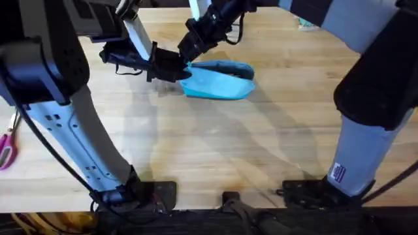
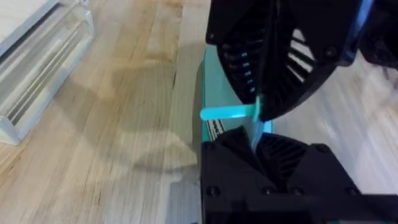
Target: Unzip the bag, pick up the pens from the table one at a time and place them inside, then zip the bag closed.
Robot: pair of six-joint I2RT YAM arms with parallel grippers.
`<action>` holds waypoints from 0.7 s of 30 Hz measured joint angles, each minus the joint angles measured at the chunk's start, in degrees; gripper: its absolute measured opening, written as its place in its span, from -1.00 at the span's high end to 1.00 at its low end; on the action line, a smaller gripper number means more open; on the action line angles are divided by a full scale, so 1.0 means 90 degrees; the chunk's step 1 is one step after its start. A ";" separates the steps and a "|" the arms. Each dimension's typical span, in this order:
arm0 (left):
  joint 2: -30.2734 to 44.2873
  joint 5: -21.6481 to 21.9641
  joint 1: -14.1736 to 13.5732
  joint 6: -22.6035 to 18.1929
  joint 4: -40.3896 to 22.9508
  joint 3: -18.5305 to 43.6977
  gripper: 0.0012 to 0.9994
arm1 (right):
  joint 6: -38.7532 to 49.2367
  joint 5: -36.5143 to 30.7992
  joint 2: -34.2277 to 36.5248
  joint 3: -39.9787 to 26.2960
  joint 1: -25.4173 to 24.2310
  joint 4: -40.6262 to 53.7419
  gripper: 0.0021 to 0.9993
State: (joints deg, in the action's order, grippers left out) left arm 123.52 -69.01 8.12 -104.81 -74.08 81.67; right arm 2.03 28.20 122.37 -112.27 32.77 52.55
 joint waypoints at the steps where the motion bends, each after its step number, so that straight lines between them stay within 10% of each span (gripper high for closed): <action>1: 0.0000 -0.0002 0.0000 0.0002 0.0001 0.0000 0.91 | 0.0010 -0.0019 0.0000 -0.0007 0.0000 0.0001 0.94; 21: 0.0000 -0.0092 -0.0063 0.0002 0.0044 0.0000 0.91 | 0.0495 -0.2163 -0.0153 -0.0131 -0.0299 0.1099 0.94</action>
State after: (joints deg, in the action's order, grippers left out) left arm 123.52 -69.84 7.55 -104.79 -73.69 81.67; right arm 6.48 8.73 120.99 -113.45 30.08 62.44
